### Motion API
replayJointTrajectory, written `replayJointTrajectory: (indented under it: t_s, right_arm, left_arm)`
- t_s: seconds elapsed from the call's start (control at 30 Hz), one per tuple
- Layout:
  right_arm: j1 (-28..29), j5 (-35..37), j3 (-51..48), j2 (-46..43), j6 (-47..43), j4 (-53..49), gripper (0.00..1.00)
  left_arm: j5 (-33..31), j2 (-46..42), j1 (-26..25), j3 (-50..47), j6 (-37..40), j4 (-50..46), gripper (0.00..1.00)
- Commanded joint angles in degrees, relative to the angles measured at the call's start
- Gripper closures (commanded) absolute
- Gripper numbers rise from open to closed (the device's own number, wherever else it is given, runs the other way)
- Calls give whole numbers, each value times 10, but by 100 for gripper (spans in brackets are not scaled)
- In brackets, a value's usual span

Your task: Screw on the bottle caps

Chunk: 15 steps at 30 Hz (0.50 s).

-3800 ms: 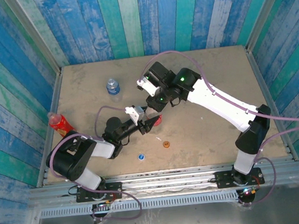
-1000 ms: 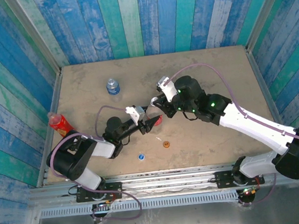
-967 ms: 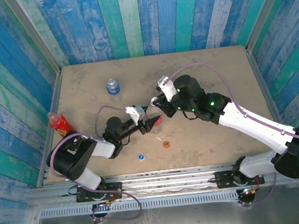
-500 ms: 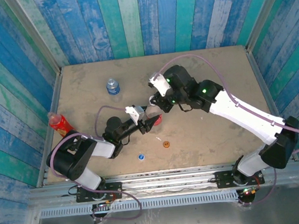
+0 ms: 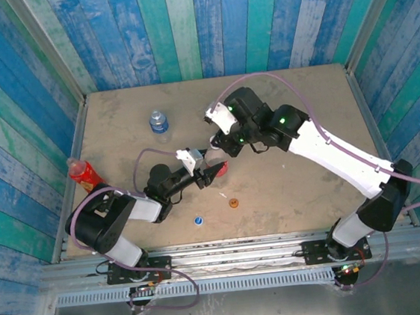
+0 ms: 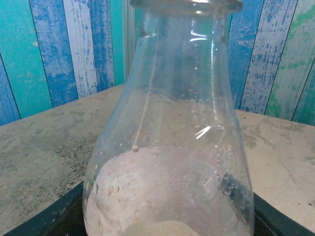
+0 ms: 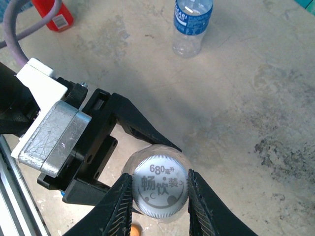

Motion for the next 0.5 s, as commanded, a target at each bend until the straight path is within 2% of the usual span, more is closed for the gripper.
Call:
replayJointTrajectory:
  t_s: [0.0,0.2,0.47]
  right_arm:
    - [6,-15,-58,-9,18,-12,73]
    - [9,-25,-84,-18,-4,6,71]
    - [15,-20,-68,-14,-19,-8,72]
  left_arm:
    - [4,10,-5,-1,5,-32,37]
    - [6,8,-4,3,5,-39,37]
    - [8,13,-4,7,7,-39,36]
